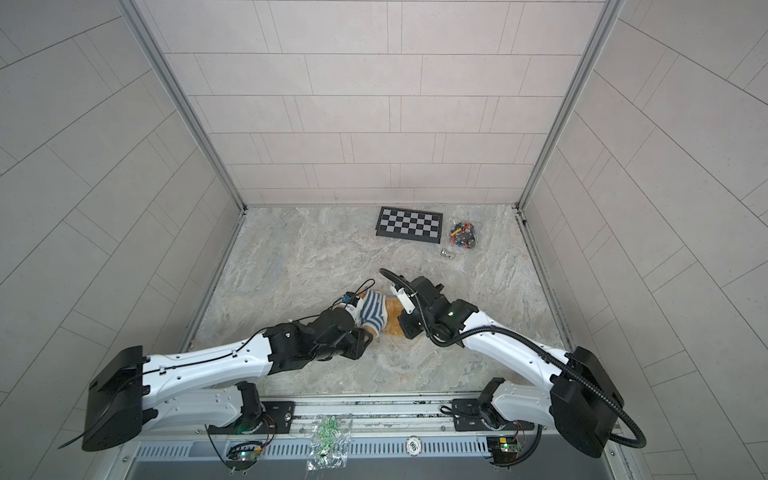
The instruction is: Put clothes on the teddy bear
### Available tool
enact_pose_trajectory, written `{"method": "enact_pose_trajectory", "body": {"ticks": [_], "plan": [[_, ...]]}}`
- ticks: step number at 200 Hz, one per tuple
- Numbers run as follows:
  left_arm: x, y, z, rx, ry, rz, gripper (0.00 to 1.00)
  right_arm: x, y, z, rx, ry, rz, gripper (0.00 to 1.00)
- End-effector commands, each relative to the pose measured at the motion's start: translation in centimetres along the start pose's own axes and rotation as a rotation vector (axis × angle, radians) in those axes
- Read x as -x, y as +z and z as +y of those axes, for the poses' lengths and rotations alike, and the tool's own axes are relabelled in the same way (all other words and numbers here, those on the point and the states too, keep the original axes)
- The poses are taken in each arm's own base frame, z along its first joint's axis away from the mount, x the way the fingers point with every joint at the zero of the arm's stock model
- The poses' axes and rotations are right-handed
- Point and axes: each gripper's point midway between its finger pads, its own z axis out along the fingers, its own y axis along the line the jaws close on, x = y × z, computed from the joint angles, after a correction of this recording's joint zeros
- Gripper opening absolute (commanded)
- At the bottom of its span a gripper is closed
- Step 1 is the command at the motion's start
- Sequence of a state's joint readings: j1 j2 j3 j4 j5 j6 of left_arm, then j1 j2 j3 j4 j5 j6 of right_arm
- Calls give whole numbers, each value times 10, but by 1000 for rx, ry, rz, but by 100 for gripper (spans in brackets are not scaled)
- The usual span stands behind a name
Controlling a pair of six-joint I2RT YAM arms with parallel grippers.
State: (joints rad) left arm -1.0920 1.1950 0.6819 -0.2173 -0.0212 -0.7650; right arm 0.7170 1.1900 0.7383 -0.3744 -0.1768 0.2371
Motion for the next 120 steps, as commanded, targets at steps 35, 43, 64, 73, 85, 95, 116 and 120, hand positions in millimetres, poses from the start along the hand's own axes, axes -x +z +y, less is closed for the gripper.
{"method": "enact_pose_trajectory", "body": {"ticks": [35,43,64,73,85,95,116,120], "plan": [[11,-1,-3,8,-19,-38,9,8,-17,-6,-38,30,-55,2],[10,-2,-3,5,-17,-39,6,12,-22,-5,-30,32,-77,10],[9,-2,-4,1,-11,-34,0,24,-37,6,28,47,-154,28],[8,-1,-4,-4,-11,-30,0,29,-43,11,62,67,-192,34],[7,1,-6,-13,-13,-23,0,34,-45,18,104,87,-216,38],[6,3,-7,-20,-15,-21,0,35,-43,22,130,102,-216,38],[6,4,-9,-31,-15,-19,0,34,-33,27,157,121,-199,39],[6,4,-10,-33,-16,-21,0,34,-31,28,160,124,-197,39]]}}
